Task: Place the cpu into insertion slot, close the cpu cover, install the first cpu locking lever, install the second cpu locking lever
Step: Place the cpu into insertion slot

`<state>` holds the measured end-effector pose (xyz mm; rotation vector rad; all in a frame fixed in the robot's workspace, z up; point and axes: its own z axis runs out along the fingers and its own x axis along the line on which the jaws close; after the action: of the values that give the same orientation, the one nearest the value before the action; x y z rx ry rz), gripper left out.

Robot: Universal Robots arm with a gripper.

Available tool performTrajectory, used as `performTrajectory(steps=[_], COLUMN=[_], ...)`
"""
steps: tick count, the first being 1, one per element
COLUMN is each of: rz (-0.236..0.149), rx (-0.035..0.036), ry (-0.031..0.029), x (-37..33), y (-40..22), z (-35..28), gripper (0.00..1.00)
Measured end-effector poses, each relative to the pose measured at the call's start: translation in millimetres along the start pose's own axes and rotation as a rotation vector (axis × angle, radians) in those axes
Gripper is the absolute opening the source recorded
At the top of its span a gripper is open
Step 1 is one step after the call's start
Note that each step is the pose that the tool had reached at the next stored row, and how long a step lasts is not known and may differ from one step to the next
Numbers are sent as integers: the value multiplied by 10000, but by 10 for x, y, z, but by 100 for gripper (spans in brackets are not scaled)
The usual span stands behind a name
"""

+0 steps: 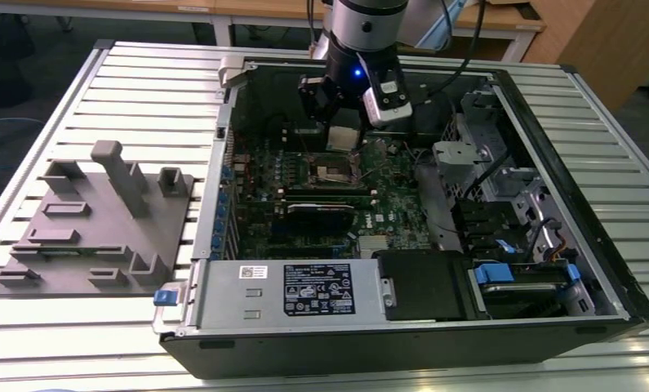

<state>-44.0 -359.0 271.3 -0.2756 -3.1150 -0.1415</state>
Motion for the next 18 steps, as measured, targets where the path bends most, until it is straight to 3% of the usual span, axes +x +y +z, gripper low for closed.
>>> performTrajectory(steps=[18], rz=[441], rx=[-9], ry=[-40], x=[0], y=[0], z=[3], gripper=[54])
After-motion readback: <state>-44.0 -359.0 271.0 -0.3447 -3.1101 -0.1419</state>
